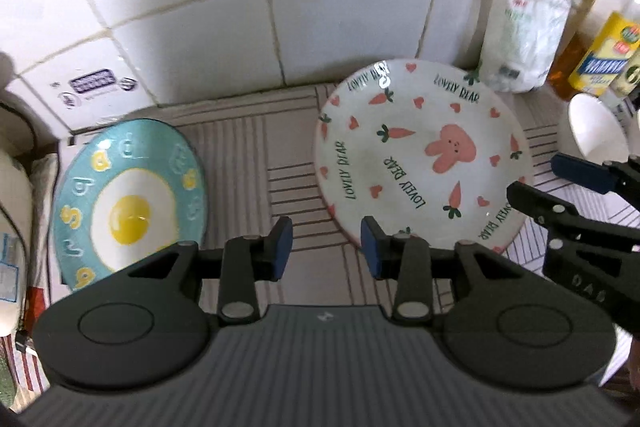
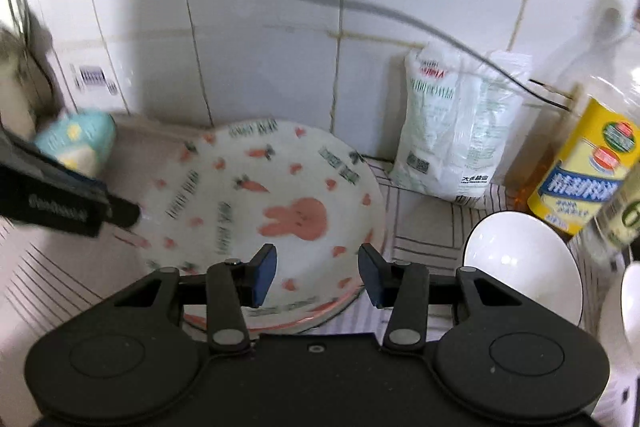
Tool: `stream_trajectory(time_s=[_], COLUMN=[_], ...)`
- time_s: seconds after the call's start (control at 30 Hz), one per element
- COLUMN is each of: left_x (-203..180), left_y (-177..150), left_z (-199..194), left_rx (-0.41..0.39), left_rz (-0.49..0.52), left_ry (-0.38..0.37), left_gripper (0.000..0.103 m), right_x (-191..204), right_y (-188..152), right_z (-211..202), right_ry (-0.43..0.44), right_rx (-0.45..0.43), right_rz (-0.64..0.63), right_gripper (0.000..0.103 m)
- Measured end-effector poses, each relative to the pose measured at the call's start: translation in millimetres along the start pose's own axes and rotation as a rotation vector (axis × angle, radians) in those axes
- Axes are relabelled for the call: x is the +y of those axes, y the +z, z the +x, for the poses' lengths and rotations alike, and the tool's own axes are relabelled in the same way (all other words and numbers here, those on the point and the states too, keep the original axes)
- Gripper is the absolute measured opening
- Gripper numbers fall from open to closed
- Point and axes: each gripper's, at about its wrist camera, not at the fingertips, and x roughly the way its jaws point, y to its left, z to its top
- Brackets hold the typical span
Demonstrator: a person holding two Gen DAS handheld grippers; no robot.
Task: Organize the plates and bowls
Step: 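Move the right gripper to the blue egg plate rim and grasp it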
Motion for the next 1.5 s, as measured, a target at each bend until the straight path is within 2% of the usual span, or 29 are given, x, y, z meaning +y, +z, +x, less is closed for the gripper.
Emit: stream_trajectory(time_s=[0.1, 0.37, 0.53, 0.7, 0.87, 1.17, 1.33, 1.43, 1.5], left_x=[22, 83, 110, 144, 174, 201, 210, 218, 226], left_y=[-9, -39, -62, -84, -101, -113, -110, -102, -95], left_z=[-21, -65, -78, -85, -82, -57, -23, 0, 14], left_rx=[-0.057, -0.161, -0.186, -0.188, -0.167, -0.146, -0.103, -0.073, -0.033], left_rz=[-0.028, -0.053, -0.060, -0.122, -0.166, -0.217, -0.215, -0.203, -0.222], left_ry=[-0.023, 0.026, 0.053, 0.021, 0.033, 0.042, 0.048, 0.081, 0.072], left_gripper=[0.036, 0.037, 0.038, 0.041, 0.041, 0.058, 0.060, 0.060, 0.062], right_x=[10, 55, 90, 128, 165, 203, 210, 207, 205], right_y=[2, 4, 2, -6, -15, -23, -16, -13, -11], right_z=[-21, -61, -82, -88, -76, -39, -1, 25, 41], right_ry=[0.005, 0.057, 0.132, 0.206, 0.247, 0.305, 0.284, 0.274, 0.258], right_rx=[-0.037, -0.109, -0.153, -0.173, -0.159, -0.199, -0.185, -0.160, -0.128], right_rz=[0.063, 0.054, 0.061, 0.066, 0.047, 0.080, 0.083, 0.116, 0.156], right_gripper=[0.060, 0.065, 0.065, 0.067, 0.067, 0.067, 0.067, 0.067, 0.067])
